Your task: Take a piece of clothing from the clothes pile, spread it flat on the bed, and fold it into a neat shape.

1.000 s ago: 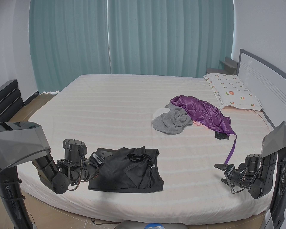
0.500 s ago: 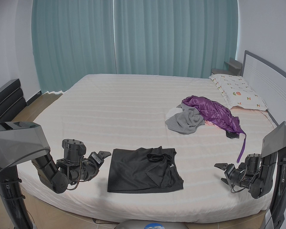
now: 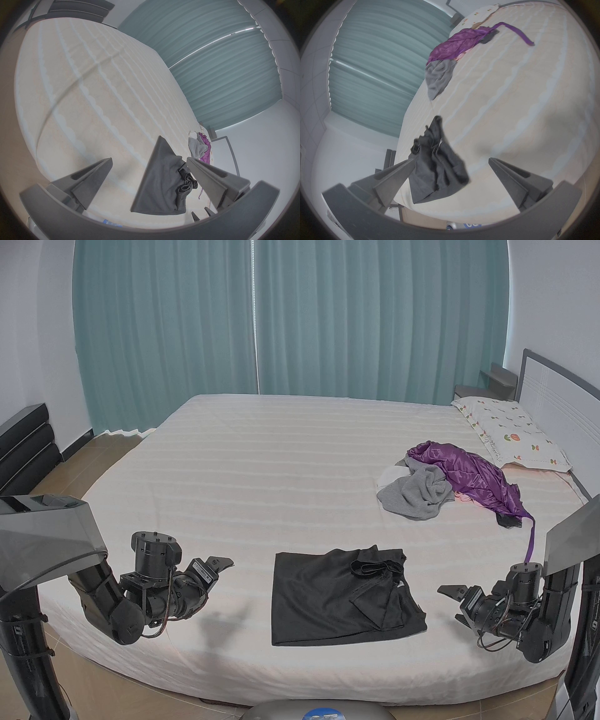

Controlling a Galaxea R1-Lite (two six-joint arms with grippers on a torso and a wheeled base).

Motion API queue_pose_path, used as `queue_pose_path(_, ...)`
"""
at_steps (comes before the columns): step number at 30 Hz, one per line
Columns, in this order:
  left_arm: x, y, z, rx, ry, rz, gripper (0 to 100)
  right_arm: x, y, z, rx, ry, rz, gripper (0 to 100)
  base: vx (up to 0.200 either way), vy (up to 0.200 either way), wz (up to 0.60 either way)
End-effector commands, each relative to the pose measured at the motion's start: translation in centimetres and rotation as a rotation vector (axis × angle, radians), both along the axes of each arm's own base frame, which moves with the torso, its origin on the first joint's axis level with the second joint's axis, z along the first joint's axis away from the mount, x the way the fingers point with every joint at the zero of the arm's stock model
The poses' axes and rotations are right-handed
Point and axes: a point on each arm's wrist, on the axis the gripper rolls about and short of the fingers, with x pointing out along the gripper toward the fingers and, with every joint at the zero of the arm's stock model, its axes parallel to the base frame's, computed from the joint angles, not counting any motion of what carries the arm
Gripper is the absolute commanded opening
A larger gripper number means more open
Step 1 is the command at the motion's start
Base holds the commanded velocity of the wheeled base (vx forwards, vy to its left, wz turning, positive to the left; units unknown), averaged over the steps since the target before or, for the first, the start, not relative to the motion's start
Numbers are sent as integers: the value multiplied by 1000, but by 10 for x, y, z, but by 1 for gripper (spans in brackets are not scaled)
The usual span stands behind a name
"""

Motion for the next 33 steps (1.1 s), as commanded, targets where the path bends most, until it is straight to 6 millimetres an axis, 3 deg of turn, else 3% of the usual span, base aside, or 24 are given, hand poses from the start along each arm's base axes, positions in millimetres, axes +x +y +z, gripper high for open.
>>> queue_pose_path(1,0,0,-2,1,4,0,100,-10,43,14,-79,-66,72,100,0,0,0)
queue_pose_path(5,1,0,-5,6,14,1,100,-13,78,2,-196,-80,170,100,0,0,0)
queue_pose_path(9,2,-1,-10,13,22,1,100,-1,97,-6,-356,-79,218,100,0,0,0)
queue_pose_path(22,3,0,-14,22,32,8,100,46,151,9,-572,-50,348,100,0,0,0)
queue_pose_path(33,4,0,-14,23,31,8,100,59,174,10,-668,7,395,100,0,0,0)
